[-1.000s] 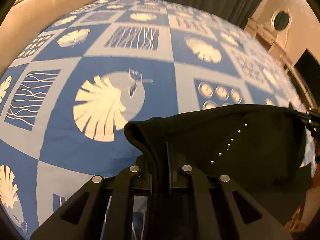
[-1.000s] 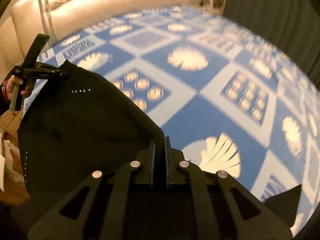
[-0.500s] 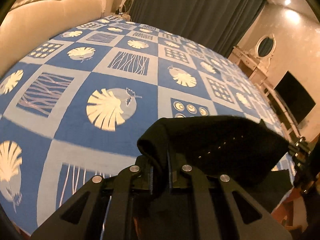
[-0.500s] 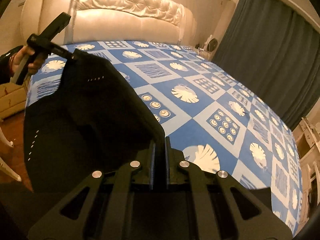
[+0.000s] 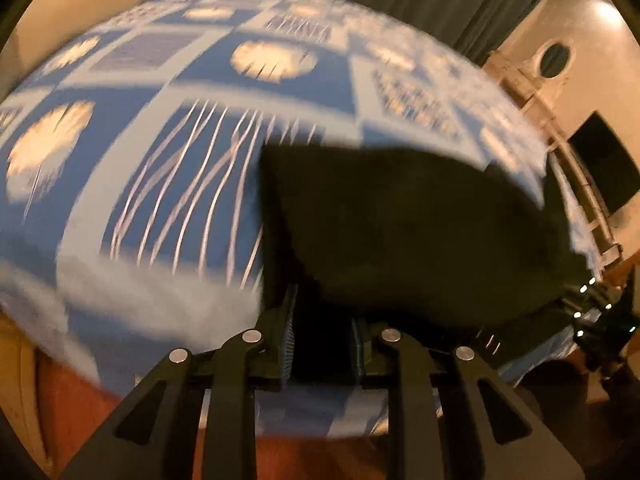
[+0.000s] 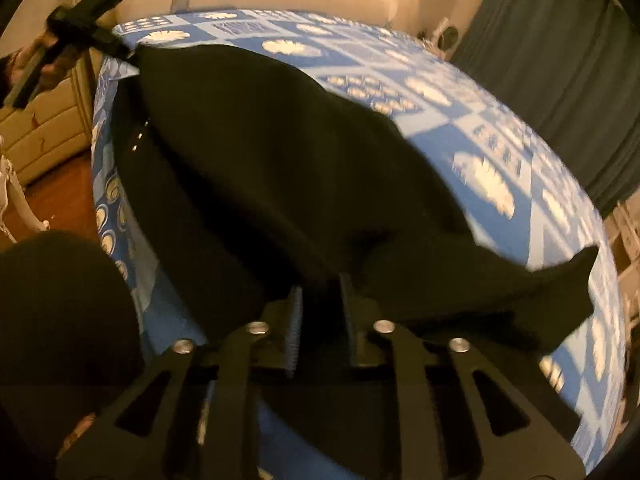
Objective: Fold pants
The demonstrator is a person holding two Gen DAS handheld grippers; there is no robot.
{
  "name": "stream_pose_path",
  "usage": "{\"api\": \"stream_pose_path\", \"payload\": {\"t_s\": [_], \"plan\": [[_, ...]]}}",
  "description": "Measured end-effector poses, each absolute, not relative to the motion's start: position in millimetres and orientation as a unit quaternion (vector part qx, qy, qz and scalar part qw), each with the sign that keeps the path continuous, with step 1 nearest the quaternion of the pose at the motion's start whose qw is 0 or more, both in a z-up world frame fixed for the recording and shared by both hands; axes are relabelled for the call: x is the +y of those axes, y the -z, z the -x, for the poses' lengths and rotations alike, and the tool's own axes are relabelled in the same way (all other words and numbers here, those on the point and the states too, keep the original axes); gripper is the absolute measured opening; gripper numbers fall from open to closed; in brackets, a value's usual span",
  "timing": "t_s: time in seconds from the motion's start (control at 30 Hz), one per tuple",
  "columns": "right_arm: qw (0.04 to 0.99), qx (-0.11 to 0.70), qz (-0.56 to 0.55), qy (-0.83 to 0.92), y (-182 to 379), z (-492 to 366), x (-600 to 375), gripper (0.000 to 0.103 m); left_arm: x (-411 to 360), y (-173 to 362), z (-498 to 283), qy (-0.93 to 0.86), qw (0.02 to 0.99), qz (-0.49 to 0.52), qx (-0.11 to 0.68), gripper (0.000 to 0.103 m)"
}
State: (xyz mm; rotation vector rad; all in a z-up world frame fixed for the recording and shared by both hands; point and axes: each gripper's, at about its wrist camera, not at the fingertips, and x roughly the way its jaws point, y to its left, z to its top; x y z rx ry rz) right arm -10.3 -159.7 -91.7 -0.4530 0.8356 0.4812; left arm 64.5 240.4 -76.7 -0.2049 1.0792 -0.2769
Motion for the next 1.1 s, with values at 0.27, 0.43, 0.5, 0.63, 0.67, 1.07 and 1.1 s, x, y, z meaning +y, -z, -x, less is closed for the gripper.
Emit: {"api": "stream_pose_path", "payload": {"t_s": [0.27, 0.43, 0.5, 0.63, 0.67, 1.07, 1.1], "plan": [[0.852, 0.452, -0.134, -0.229, 82.9, 2.5, -222.9, 0.048, 249.7, 53.9, -30.2, 0.120, 0.848, 0.206, 0.473, 0.023], [0.807, 0.456, -0.313, -0.206, 105.8, -3.7, -253.5, 0.048, 231.6, 68.9, -43.9, 0.108, 0.831, 0.248, 0.487, 0.023], [0.795, 0.456, -0.344, -0.202, 111.0, -5.0, -256.0, 0.050, 227.2, 75.6, -45.7, 0.093, 0.828, 0.251, 0.492, 0.023], [0.778, 0.454, -0.388, -0.193, 119.8, -6.9, -258.5, 0.059, 228.2, 80.9, -41.9, 0.075, 0.825, 0.277, 0.486, 0.023], [0.775, 0.452, -0.399, -0.192, 120.7, -8.2, -259.8, 0.060, 229.3, 80.8, -38.8, 0.072, 0.825, 0.284, 0.483, 0.023], [0.754, 0.440, -0.459, -0.165, 127.8, -9.1, -263.5, 0.069, 238.9, 92.2, -47.8, 0.034, 0.812, 0.340, 0.474, 0.053], [0.754, 0.438, -0.461, -0.162, 128.2, -10.0, -263.9, 0.069, 238.2, 92.0, -49.3, 0.028, 0.811, 0.341, 0.475, 0.050]]}}
